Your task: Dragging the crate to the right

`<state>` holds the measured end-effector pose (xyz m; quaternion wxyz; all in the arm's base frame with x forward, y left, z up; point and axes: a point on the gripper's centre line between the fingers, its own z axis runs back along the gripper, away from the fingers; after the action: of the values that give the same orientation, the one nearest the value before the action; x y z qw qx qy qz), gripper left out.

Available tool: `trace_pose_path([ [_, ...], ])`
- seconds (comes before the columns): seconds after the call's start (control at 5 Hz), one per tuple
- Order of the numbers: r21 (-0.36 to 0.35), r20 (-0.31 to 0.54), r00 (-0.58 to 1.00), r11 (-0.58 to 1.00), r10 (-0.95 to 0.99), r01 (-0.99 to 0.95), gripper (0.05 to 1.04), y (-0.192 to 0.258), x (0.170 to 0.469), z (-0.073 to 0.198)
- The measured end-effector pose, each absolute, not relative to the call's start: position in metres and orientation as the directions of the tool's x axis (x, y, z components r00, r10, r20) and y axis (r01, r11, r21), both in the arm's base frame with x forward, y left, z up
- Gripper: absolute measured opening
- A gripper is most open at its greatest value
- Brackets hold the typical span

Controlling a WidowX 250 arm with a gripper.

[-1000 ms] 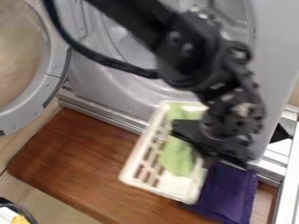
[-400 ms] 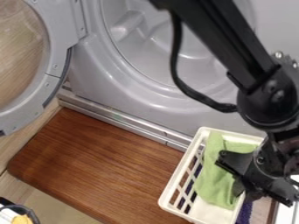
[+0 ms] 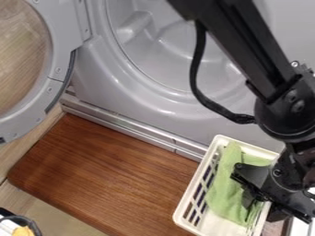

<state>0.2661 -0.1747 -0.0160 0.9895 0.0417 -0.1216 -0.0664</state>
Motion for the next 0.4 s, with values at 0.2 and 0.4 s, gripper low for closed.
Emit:
trace_pose_path([
  [0.2,0.081,0.247,0.959,0.989,-0.139,0.123,0.930,-0.1731,0.2633,-0.0138],
  [0.4,0.056,0.268,0.951,0.988,-0.153,0.143,1.009,-0.1753,0.2625,-0.0076],
])
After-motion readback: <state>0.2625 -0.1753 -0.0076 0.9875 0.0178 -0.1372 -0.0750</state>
